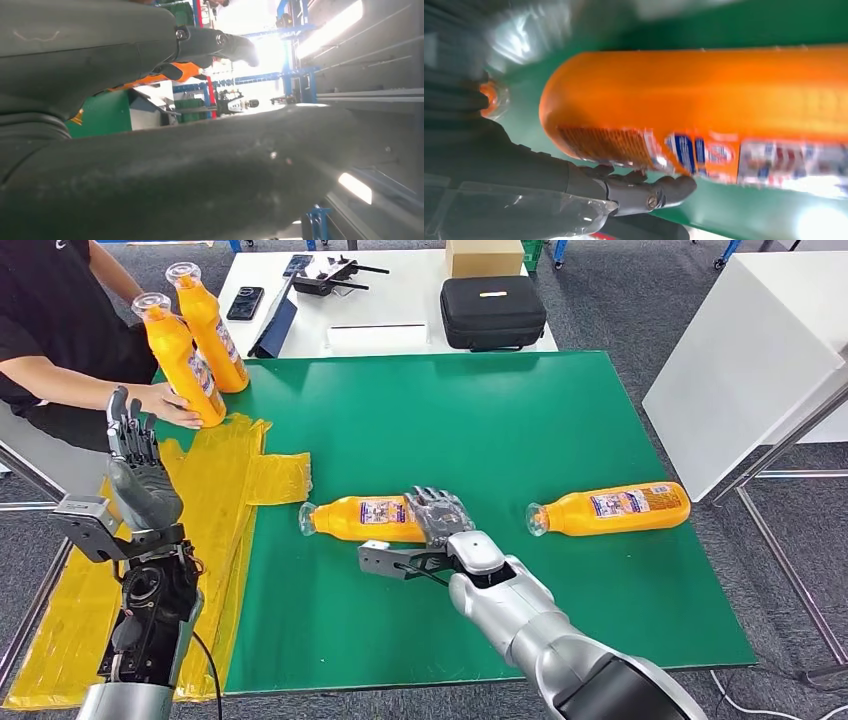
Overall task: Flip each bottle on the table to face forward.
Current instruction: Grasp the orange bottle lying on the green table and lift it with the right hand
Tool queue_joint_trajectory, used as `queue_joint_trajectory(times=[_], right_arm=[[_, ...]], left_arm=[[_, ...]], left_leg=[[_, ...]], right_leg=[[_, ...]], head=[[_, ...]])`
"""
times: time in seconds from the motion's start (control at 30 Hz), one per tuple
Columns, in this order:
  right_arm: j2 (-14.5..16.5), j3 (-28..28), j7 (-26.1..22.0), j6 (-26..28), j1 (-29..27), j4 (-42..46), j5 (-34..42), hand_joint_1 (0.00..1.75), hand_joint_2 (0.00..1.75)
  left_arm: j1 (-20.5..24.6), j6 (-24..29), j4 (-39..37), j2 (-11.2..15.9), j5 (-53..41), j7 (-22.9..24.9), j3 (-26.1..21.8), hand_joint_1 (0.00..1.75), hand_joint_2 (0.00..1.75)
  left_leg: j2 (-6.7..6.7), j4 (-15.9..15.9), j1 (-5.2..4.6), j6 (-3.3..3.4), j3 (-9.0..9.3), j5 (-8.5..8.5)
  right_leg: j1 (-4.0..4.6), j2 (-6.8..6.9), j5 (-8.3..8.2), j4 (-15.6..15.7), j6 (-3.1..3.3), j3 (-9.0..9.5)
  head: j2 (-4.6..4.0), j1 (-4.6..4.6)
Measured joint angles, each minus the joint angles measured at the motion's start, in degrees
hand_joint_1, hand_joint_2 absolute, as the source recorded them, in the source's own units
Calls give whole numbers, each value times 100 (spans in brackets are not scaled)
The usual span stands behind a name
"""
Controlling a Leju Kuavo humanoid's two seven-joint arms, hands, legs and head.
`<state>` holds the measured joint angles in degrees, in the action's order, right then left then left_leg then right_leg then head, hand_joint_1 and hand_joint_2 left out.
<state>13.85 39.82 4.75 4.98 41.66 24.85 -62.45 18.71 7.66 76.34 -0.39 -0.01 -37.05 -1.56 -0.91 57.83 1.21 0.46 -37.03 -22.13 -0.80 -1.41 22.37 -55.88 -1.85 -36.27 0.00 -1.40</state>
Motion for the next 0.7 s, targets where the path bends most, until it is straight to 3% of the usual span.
queue_joint_trajectory(times=[0.17,0.33,0.47,0.7], right_arm=[[58,152,161,-255,122,-289,-192,0,175],[66,412,251,-983,214,-491,-522,0,175],[66,614,223,-1577,266,-591,-642,171,175],[73,734,220,-1931,267,-643,-590,175,175]], left_arm=[[54,-41,9,-2,119,25,107,0,0],[67,-78,63,-3,274,69,230,0,0],[78,-66,101,-21,321,76,295,0,0],[77,0,112,-56,325,66,339,0,0]], left_leg=[[1,0,0,0,1,-1],[5,0,0,-4,24,-7],[29,-2,0,-8,97,-44],[45,-4,-2,-11,256,-110]], right_leg=[[0,0,0,1,0,-1],[0,-9,3,4,2,12],[1,-29,30,8,13,37],[3,-53,99,10,1,167]], head=[[0,-1],[0,-1],[0,-1],[0,0]])
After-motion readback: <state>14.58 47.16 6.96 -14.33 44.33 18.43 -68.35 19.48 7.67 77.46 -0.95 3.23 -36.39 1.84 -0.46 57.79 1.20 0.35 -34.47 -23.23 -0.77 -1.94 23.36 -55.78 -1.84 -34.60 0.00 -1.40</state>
